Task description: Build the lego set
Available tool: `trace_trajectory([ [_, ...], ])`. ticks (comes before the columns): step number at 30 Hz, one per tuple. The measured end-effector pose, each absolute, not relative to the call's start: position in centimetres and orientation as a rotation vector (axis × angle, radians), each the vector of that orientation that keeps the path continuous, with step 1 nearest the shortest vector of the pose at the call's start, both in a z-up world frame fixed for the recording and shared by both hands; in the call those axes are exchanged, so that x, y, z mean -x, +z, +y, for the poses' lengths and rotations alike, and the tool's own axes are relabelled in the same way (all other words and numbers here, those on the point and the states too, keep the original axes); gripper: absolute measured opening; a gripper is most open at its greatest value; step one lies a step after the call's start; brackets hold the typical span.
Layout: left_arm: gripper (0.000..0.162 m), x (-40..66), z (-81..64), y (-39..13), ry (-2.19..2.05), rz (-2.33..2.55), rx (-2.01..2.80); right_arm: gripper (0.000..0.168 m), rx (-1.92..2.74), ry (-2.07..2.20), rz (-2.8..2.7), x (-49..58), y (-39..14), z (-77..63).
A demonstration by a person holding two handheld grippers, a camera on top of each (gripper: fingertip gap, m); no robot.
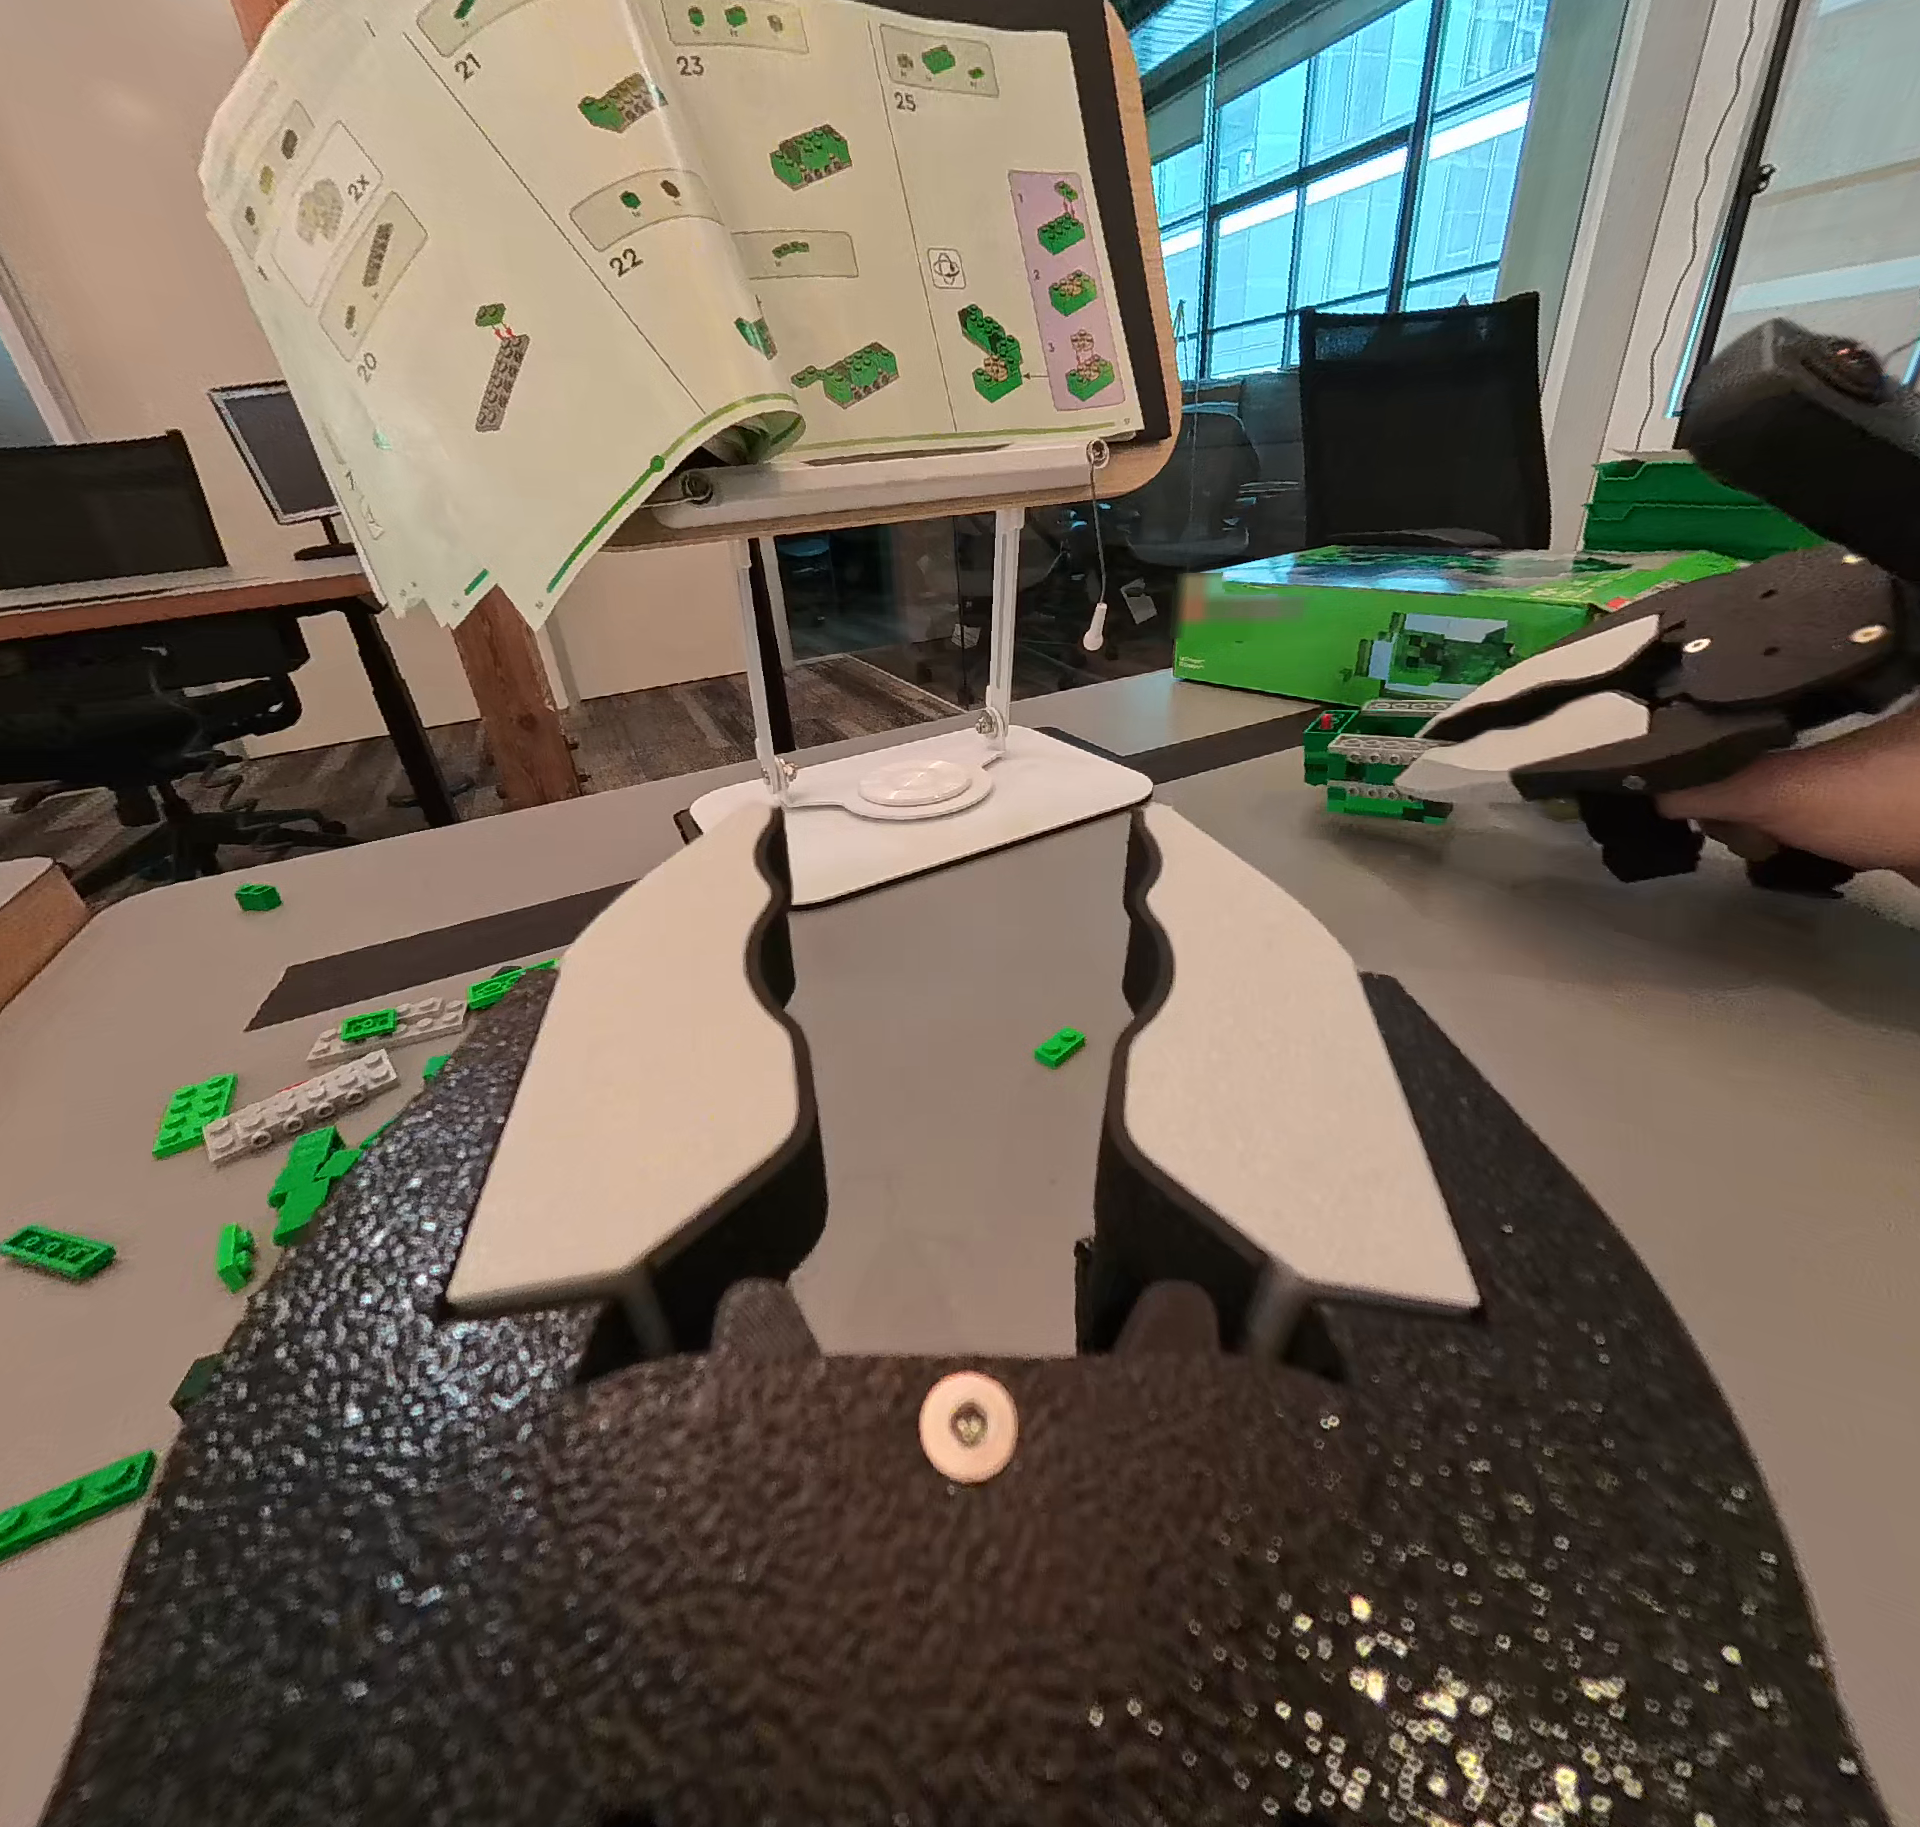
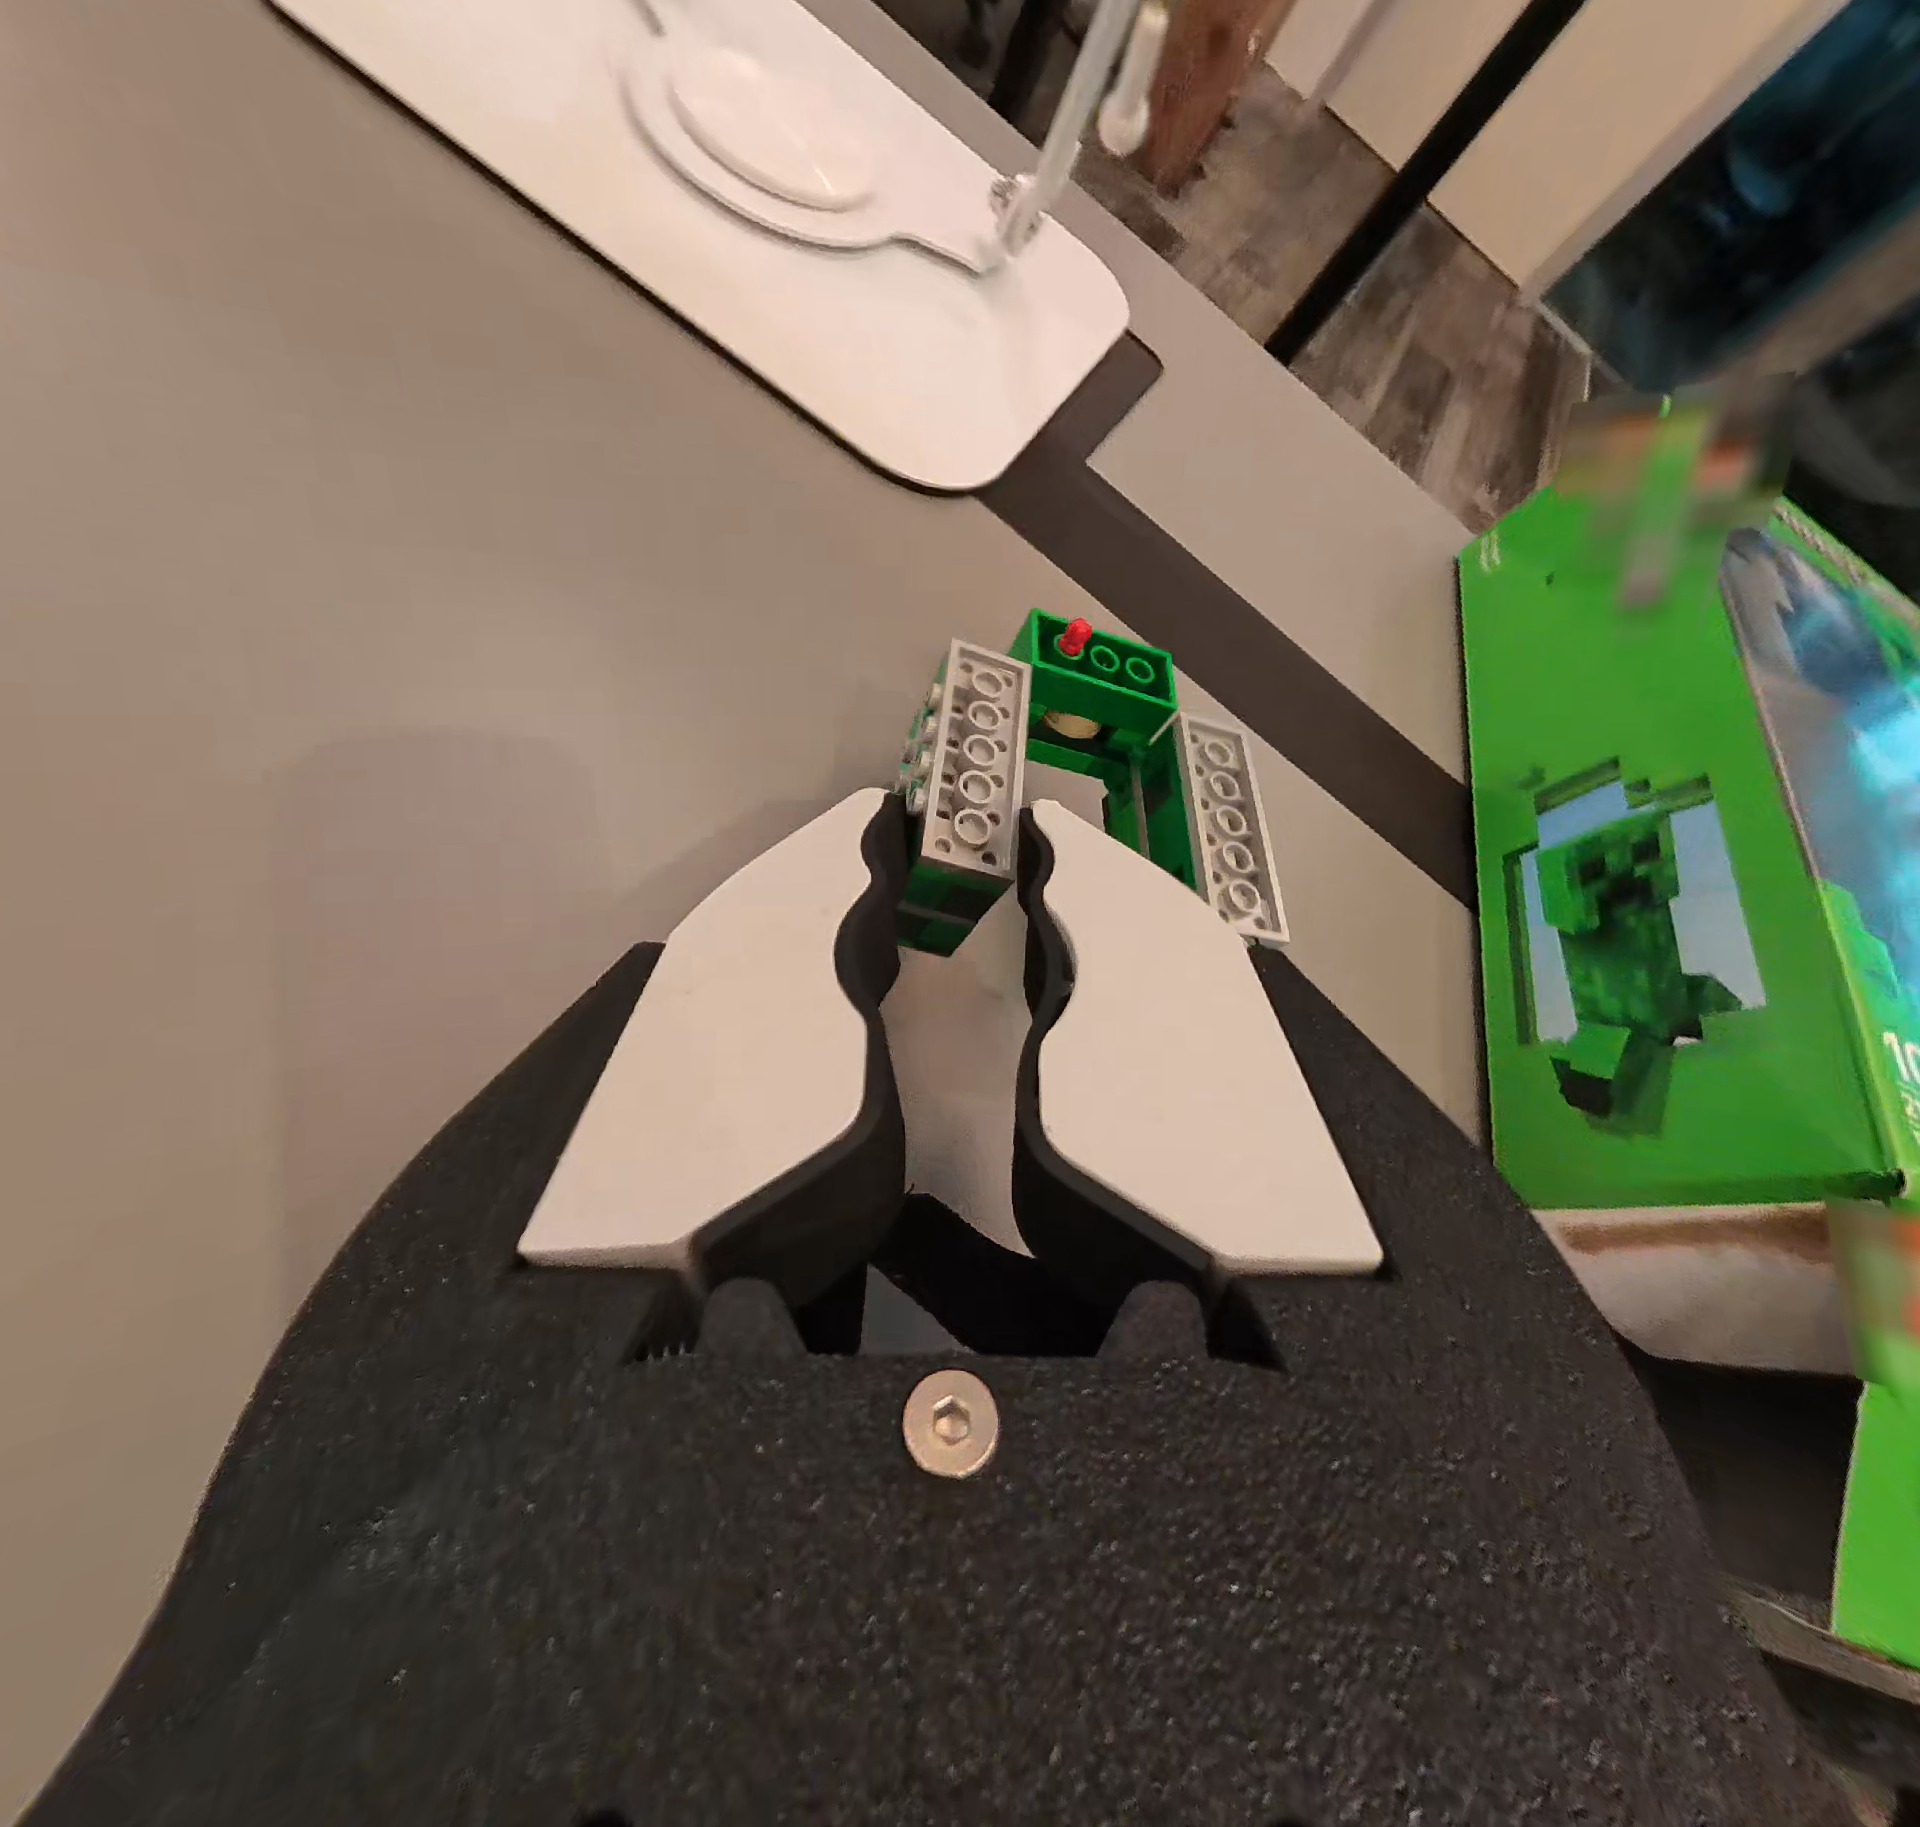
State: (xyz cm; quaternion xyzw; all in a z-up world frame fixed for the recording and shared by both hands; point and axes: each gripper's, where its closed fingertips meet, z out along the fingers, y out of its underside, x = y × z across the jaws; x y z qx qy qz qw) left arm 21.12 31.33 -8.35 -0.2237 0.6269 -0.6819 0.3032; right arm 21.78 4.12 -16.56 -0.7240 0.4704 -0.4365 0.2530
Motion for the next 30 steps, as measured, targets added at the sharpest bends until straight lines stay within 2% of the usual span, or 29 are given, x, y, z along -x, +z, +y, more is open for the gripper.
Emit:
trace_trajectory([
  [8,0.058,-21.1,31.0,-8.7,-1.812,1.693,0.593,0.021,1.947,-1.136,1.314,-22.2,-17.0,3.7],
  [10,0.058,-21.2,30.9,-8.8,-1.804,1.698,0.593,0.033,1.944,-1.126,1.312,-21.8,-16.7,3.7],
  [13,0.059,-21.1,31.0,-8.7,-1.794,1.688,0.588,0.041,1.841,-1.182,1.321,-20.2,-14.3,2.8],
  [19,0.06,-21.3,31.1,-8.6,-1.773,1.676,0.607,0.035,1.316,-1.283,1.254,-14.0,-7.8,1.7],
  [23,0.058,-21.0,30.9,-8.9,-1.745,1.697,0.613,0.034,1.355,-1.404,1.142,-12.1,-8.6,4.5],
  [26,0.058,-20.5,30.4,-9.1,-1.726,1.719,0.589,0.027,1.428,-1.565,1.023,-11.9,-8.5,5.5],
  [30,0.056,-19.6,29.5,-9.0,-1.685,1.726,0.504,0.026,1.499,-1.489,1.056,-12.5,-10.7,5.7],
])
